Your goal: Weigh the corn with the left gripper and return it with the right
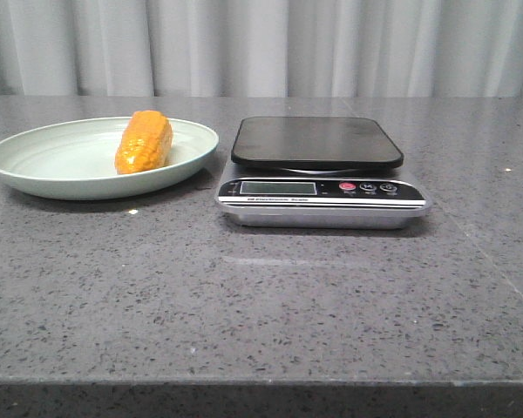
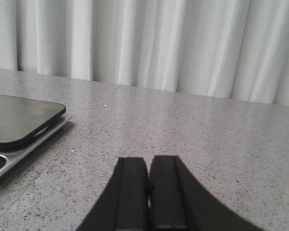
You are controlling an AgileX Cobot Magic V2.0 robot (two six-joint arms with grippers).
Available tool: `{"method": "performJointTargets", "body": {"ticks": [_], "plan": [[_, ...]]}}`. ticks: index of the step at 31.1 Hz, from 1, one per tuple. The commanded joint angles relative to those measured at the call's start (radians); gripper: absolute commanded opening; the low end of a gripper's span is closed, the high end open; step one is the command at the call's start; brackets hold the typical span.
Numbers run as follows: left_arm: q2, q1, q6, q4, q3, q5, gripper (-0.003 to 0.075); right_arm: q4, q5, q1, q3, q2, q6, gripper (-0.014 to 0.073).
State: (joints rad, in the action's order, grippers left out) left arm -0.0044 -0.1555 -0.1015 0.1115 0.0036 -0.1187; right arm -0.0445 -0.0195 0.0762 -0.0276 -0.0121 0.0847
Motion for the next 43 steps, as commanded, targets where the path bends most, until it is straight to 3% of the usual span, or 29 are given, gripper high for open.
{"method": "performJointTargets", "body": {"ticks": [1,22,27,32,33,35,37,43], "plan": [[-0.020,0.000,-0.002,-0.008,0.006,0.072,0.0127,0.012,-0.087,0.001,0.008,-0.015,0.004,0.0165],[-0.020,0.000,-0.002,-0.008,0.006,0.076,0.0127,0.012,-0.087,0.001,0.008,-0.015,0.004,0.0165],[-0.020,0.000,-0.002,-0.012,0.006,0.241,0.0127,0.012,-0.087,0.001,0.008,-0.015,0.004,0.0165],[-0.020,0.000,-0.037,-0.063,-0.009,0.543,0.0127,0.012,-0.087,0.001,0.008,-0.015,0.004,0.0165],[-0.020,0.000,-0.037,-0.055,-0.034,0.550,0.0127,0.012,-0.087,0.001,0.008,-0.015,0.004,0.0165],[-0.015,0.006,-0.044,0.003,-0.105,0.470,0.0127,0.012,-0.087,0.001,0.008,-0.015,0.004,0.0165],[-0.004,0.018,-0.062,0.054,-0.215,0.298,0.0127,0.012,-0.087,0.001,0.008,-0.015,0.004,0.0165],[0.148,0.060,-0.062,0.051,-0.508,-0.122,0.0127,0.012,-0.087,0.001,0.008,-0.015,0.004,0.0165]]}}
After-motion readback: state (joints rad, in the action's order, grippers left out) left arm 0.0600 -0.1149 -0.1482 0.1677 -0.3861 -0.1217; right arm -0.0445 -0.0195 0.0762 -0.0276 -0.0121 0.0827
